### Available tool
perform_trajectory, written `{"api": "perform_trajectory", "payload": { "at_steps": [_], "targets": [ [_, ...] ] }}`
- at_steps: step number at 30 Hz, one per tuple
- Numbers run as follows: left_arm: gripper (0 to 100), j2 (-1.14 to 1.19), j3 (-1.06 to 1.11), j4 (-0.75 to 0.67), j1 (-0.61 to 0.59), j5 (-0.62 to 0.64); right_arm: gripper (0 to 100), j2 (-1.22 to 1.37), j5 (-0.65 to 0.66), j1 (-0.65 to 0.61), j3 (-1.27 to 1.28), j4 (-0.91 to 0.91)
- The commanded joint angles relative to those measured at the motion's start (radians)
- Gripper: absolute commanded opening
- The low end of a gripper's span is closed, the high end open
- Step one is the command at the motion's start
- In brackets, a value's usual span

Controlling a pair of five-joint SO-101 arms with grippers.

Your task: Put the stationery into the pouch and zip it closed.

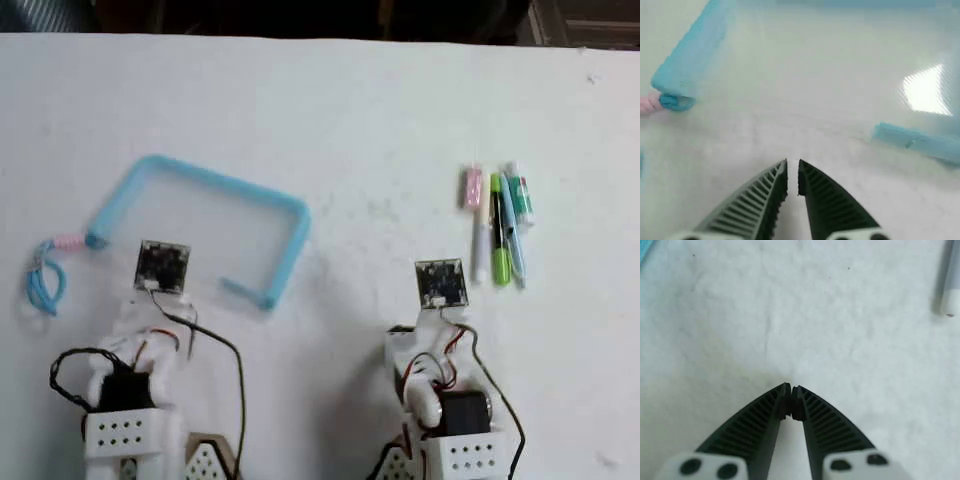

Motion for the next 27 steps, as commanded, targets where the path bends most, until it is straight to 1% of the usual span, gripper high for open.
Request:
{"api": "perform_trajectory", "payload": {
  "at_steps": [1,7,10,14,16,23,24,27],
  "targets": [
    [13,-0.012,0.000,0.005,-0.007,0.006,1.9,-0.005,0.009,0.002,0.000,0.004],
    [31,-0.012,0.000,0.005,-0.007,0.006,1.9,-0.005,0.009,0.002,0.000,0.004],
    [34,-0.012,0.000,0.005,-0.007,0.006,1.9,-0.005,0.009,0.002,0.000,0.004],
    [32,-0.012,0.000,0.005,-0.007,0.006,1.9,-0.005,0.009,0.002,0.000,0.004],
    [28,-0.012,0.000,0.005,-0.007,0.006,1.9,-0.005,0.009,0.002,0.000,0.004],
    [2,-0.012,0.000,0.006,-0.007,0.006,1.9,-0.005,0.009,0.002,0.000,0.004],
    [2,-0.012,0.000,0.006,-0.002,0.006,1.9,-0.005,0.009,0.002,0.000,0.004],
    [11,-0.012,0.000,0.006,-0.001,0.009,1.9,-0.005,0.009,0.002,0.000,0.004]
  ]
}}
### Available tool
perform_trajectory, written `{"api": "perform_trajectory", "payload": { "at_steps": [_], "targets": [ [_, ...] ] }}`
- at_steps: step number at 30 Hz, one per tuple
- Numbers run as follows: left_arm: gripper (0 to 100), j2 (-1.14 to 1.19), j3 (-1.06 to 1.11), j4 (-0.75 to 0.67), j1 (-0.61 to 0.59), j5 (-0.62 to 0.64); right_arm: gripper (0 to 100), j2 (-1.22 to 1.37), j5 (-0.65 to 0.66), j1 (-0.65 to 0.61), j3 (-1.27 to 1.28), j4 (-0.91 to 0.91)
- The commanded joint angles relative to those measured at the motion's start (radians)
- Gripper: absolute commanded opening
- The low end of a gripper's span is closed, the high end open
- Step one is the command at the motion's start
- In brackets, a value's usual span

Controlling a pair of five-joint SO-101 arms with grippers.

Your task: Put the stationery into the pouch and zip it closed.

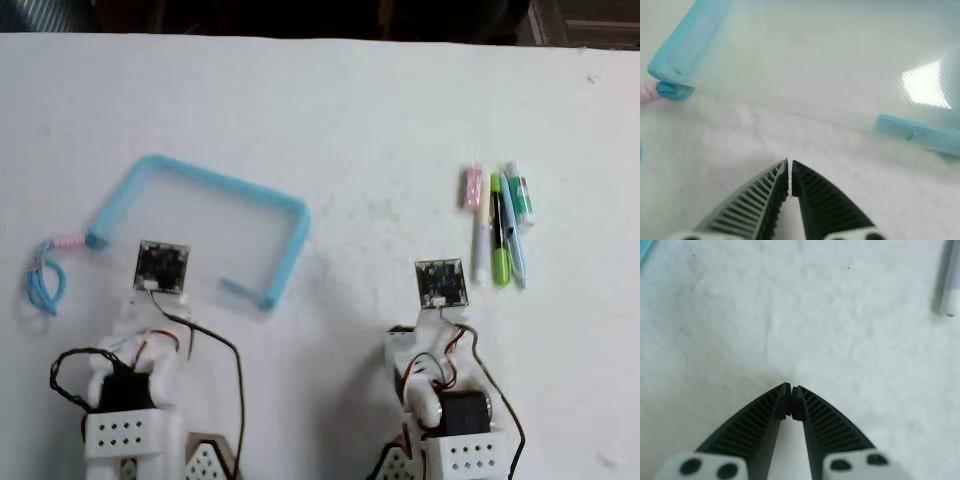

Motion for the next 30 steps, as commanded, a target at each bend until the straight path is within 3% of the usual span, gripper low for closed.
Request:
{"api": "perform_trajectory", "payload": {
  "at_steps": [1,6,9,15,21,27,30],
  "targets": [
    [15,-0.012,0.000,0.005,-0.005,0.009,1.9,-0.005,0.009,0.002,0.000,0.004],
    [39,-0.013,-0.003,0.026,-0.005,0.009,1.9,-0.005,0.009,0.002,0.000,0.004],
    [46,-0.013,-0.006,0.054,-0.001,0.011,1.9,-0.005,0.009,0.002,0.000,0.004],
    [33,-0.013,-0.063,0.127,-0.007,0.011,1.9,-0.005,0.009,0.002,0.000,0.004],
    [1,-0.013,-0.210,0.201,-0.007,0.011,1.9,-0.005,0.009,0.002,0.000,0.004],
    [15,-0.013,-0.308,0.203,-0.007,0.025,1.9,-0.005,0.009,0.002,0.000,0.004],
    [20,-0.013,-0.377,0.236,-0.005,0.147,1.9,-0.005,0.009,0.002,0.000,0.004]
  ]
}}
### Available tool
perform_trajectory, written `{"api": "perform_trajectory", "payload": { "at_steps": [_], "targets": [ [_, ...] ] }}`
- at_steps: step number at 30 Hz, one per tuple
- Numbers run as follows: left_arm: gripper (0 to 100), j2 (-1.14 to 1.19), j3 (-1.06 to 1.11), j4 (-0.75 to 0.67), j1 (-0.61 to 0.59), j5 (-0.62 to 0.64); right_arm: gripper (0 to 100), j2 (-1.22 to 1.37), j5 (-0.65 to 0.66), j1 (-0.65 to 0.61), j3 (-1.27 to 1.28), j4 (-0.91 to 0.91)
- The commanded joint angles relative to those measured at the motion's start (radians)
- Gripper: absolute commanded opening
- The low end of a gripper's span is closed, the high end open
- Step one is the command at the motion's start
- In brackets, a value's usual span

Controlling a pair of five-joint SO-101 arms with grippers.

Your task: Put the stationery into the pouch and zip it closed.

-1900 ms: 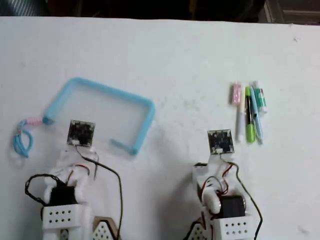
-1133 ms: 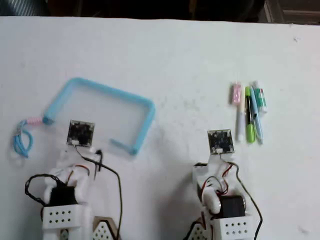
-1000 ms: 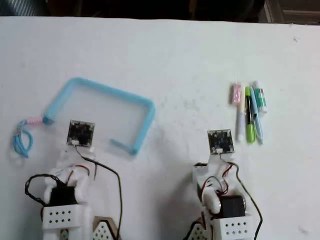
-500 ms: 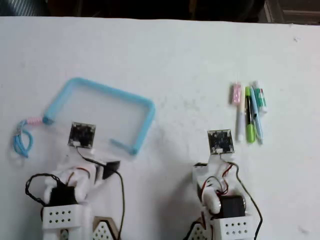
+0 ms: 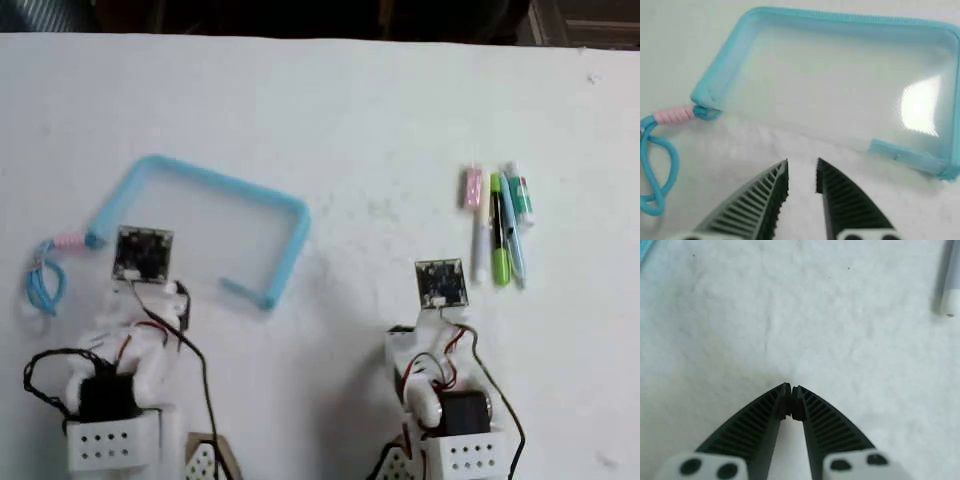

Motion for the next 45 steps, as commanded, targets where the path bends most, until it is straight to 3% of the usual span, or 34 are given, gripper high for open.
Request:
{"api": "perform_trajectory", "payload": {
  "at_steps": [1,7,14,23,30,38,45],
  "targets": [
    [22,-0.007,-0.132,0.048,-0.002,0.130,1.9,-0.005,0.009,0.002,0.000,0.004],
    [33,-0.004,-0.262,0.097,-0.012,0.327,1.9,-0.005,0.009,0.002,0.000,0.004],
    [46,0.079,-0.273,0.040,-0.137,0.529,1.9,-0.005,0.009,0.002,0.000,0.004],
    [47,0.679,-0.489,0.028,-0.148,0.704,1.9,-0.005,0.009,0.002,0.000,0.004],
    [62,1.145,-0.591,-0.158,-0.237,0.890,1.9,-0.005,0.009,0.002,0.000,0.004],
    [55,1.558,-0.848,-0.155,-0.183,0.964,1.9,-0.005,0.009,0.002,0.000,0.004],
    [44,1.678,-0.907,-0.170,-0.128,0.964,1.9,-0.005,0.009,0.002,0.000,0.004]
  ]
}}
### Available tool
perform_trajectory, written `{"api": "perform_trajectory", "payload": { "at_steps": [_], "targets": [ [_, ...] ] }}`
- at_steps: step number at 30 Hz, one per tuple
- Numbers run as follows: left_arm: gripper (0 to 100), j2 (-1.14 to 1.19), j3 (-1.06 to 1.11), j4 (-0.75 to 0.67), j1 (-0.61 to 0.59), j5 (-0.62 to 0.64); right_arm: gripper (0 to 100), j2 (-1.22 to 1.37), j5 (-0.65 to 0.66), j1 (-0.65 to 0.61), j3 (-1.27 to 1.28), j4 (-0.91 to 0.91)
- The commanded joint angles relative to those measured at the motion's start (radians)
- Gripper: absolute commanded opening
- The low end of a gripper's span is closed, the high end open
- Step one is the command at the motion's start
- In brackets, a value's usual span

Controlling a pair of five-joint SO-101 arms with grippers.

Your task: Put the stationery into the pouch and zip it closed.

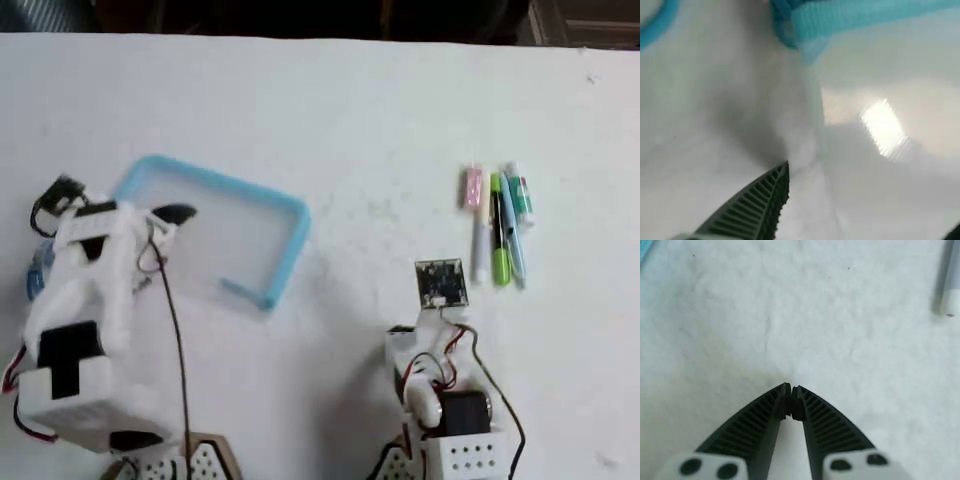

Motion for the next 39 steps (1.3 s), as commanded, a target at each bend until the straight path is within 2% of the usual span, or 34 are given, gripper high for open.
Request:
{"api": "perform_trajectory", "payload": {
  "at_steps": [1,8,11,19,21,29,39],
  "targets": [
    [42,0.018,-0.057,-0.014,0.013,0.008,1.9,-0.005,0.009,0.002,0.000,0.004],
    [17,0.030,-0.061,-0.066,-0.025,0.002,1.9,-0.005,0.009,0.002,0.000,0.004],
    [11,0.028,-0.061,-0.092,-0.041,-0.002,1.9,-0.005,0.009,0.002,0.000,0.004],
    [6,-0.002,-0.058,-0.078,-0.038,-0.106,1.9,-0.005,0.009,0.002,0.000,0.004],
    [6,-0.050,-0.060,-0.035,-0.039,-0.109,1.9,-0.005,0.009,0.002,0.000,0.004],
    [5,-0.406,-0.052,0.132,-0.036,-0.198,1.9,-0.005,0.009,0.002,0.000,0.004],
    [5,-0.823,-0.052,0.190,-0.035,-0.331,1.9,-0.005,0.009,0.002,0.000,0.004]
  ]
}}
